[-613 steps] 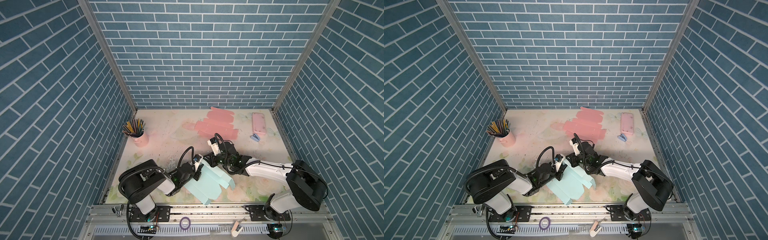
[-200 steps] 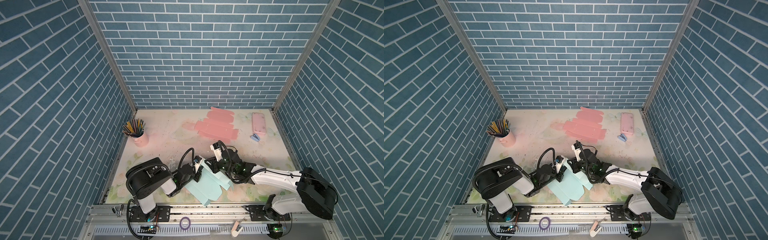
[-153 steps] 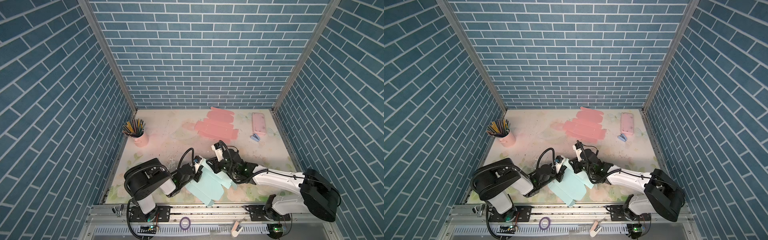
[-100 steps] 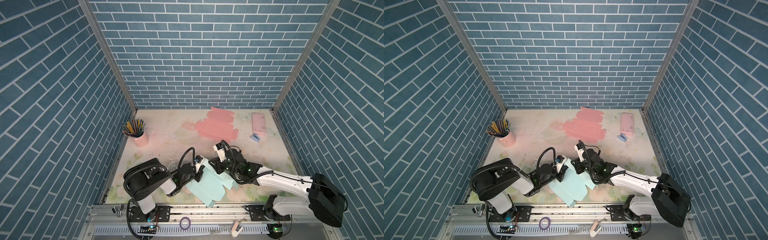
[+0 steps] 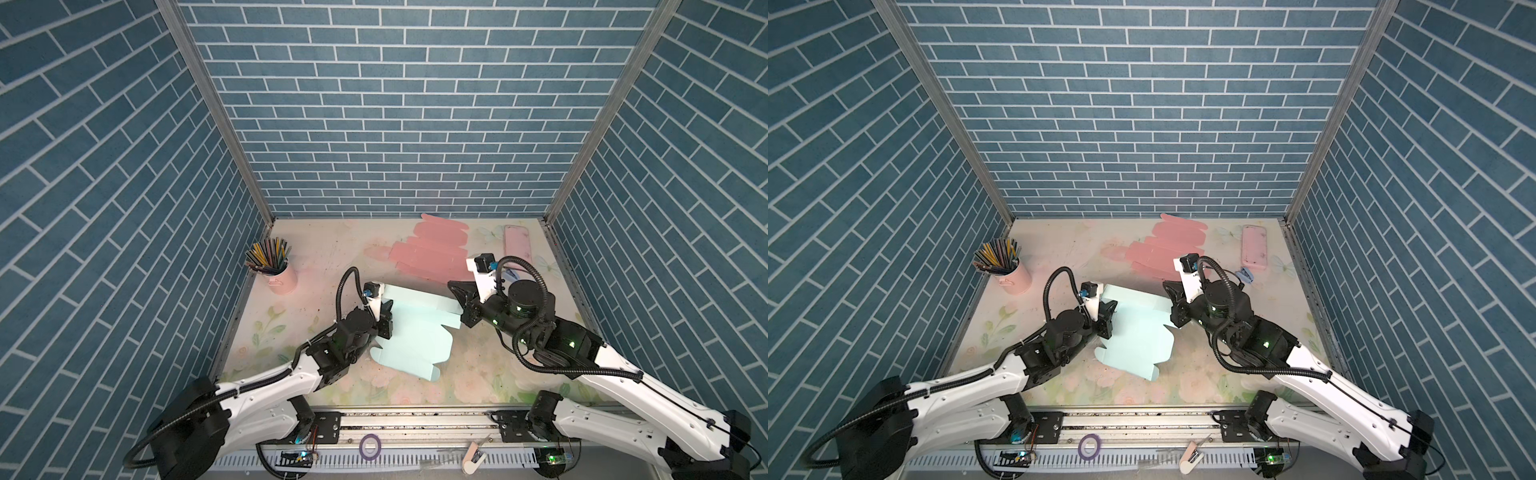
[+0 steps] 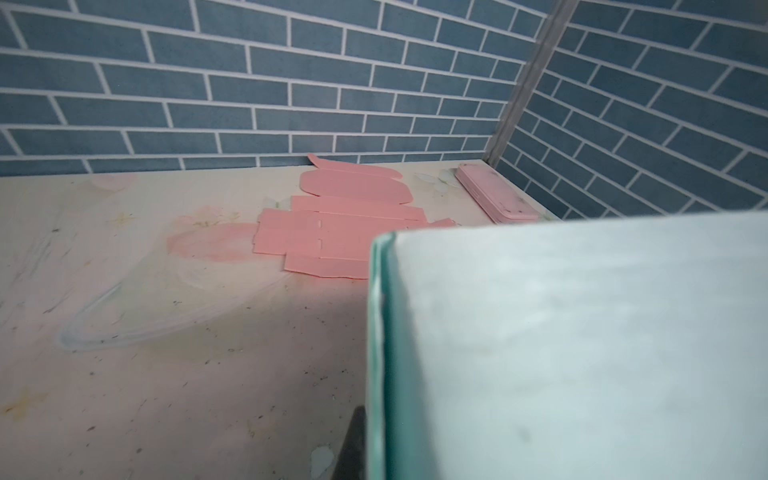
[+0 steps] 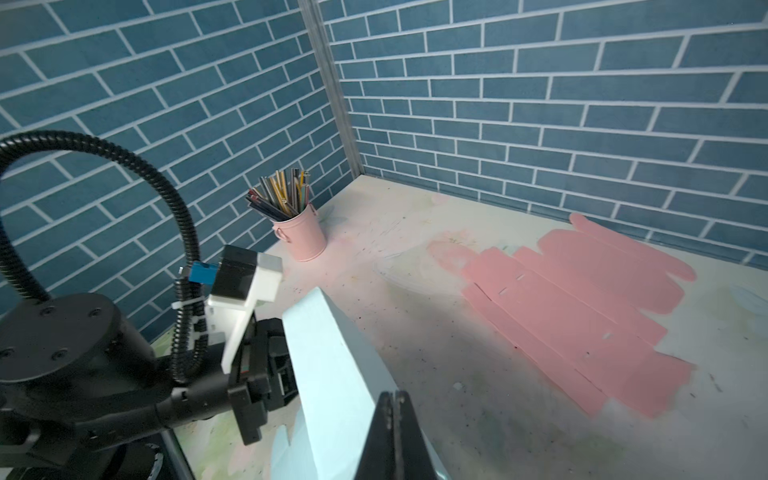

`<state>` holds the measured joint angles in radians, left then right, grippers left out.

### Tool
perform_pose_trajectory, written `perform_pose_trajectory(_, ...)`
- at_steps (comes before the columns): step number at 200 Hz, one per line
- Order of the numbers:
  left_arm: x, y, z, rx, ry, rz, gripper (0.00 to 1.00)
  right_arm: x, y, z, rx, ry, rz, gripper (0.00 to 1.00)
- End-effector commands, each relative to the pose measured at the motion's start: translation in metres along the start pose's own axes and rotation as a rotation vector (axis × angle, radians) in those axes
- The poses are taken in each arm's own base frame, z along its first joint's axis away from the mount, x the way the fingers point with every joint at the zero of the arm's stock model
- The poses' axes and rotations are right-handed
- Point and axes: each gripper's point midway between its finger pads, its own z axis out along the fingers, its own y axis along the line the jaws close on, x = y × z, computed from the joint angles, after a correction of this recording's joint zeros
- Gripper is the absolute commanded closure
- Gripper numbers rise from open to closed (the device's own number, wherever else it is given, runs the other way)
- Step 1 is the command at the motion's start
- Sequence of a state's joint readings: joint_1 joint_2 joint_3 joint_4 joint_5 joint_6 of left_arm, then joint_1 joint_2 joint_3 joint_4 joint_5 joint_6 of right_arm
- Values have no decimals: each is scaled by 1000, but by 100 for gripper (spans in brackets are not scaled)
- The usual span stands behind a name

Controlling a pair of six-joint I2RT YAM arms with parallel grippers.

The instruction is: Fold the paper box

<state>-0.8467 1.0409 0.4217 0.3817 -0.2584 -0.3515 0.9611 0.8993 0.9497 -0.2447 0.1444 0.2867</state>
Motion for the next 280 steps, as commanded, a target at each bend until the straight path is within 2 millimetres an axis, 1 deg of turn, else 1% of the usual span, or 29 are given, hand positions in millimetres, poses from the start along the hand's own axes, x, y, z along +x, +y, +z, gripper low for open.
perform_pose_trajectory(1, 22, 21, -4, -97, 137, -43, 100, 17, -12, 11, 83, 100, -26, 100)
perform_pose_trajectory(14, 19, 21, -6, -108, 159, -39, 100, 16, -4, 16, 55, 118, 0, 100)
perform_pose_trajectory(29, 17, 24, -10, -128, 163, -48, 100, 21, 1, 21, 46, 142, 8, 100)
perform_pose_trajectory(39, 14, 27, -12, -135, 154, -73, 100, 27, 1, 25, 60, 161, 5, 100)
perform_pose_trajectory(56, 10, 26, -13, -97, 135, -132, 100, 40, 3, 31, 56, 185, 11, 100)
perform_pose_trajectory(66, 7, 25, -14, -93, 137, -149, 100, 43, 6, 32, 50, 184, 14, 100)
perform_pose_trajectory(84, 6, 26, -14, -99, 136, -148, 100, 45, 1, 32, 78, 183, 6, 100)
perform_pose_trajectory(106, 8, 33, -16, -126, 123, -154, 100, 45, -1, 33, 91, 176, -1, 100)
perform_pose_trajectory(133, 7, 35, -19, -134, 121, -149, 100, 56, -4, 41, 110, 213, -17, 100)
perform_pose_trajectory(153, 8, 38, -20, -153, 127, -134, 100, 62, -1, 48, 109, 246, -37, 100)
perform_pose_trajectory(181, 12, 49, -20, -215, 145, -92, 100, 73, 4, 56, 133, 335, -112, 100)
perform_pose_trajectory(202, 19, 60, -20, -283, 165, -55, 100, 92, -2, 64, 193, 448, -171, 100)
perform_pose_trajectory(212, 20, 62, -19, -294, 167, -47, 100, 103, -3, 69, 209, 493, -188, 100)
perform_pose_trajectory(235, 30, 66, -16, -303, 175, -44, 100, 120, -2, 80, 217, 551, -190, 100)
perform_pose_trajectory(260, 38, 72, -16, -333, 188, -36, 100, 131, -9, 87, 286, 615, -224, 100)
perform_pose_trajectory(280, 40, 76, -16, -345, 176, -36, 100, 135, -2, 88, 251, 605, -173, 100)
